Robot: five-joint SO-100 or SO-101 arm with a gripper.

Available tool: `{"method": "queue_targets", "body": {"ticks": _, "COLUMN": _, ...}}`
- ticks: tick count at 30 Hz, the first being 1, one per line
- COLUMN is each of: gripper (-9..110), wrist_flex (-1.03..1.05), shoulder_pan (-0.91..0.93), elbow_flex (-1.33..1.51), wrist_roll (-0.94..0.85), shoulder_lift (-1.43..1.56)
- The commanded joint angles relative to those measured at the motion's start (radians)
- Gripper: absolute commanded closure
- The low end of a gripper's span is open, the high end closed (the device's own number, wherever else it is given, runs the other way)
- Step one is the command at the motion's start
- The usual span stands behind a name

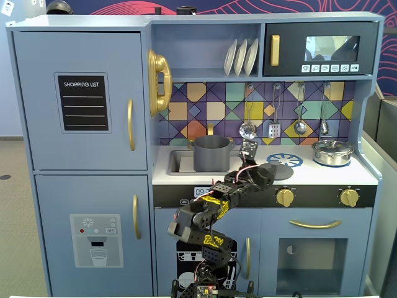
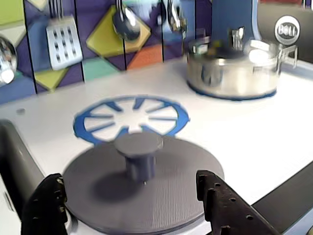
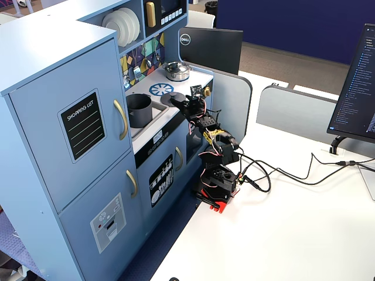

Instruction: Pick up the lid from the counter and put it on the gray recipient

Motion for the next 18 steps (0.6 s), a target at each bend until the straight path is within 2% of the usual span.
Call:
{"method": "queue_targets", "body": {"ticks": 1, "gripper": 72, "wrist_flex": -0.057, "shoulder_pan": 0.015, "elbow_flex": -0.087, "wrist_roll": 0.003, "shoulder_lift": -0.083}}
{"method": "queue_targets", "body": {"ticks": 18, "gripper": 77, "wrist_flex": -0.104, "shoulder_pan": 0.008, "elbow_flex": -0.282, "wrist_roll": -0.029, "shoulder_lift": -0.342}}
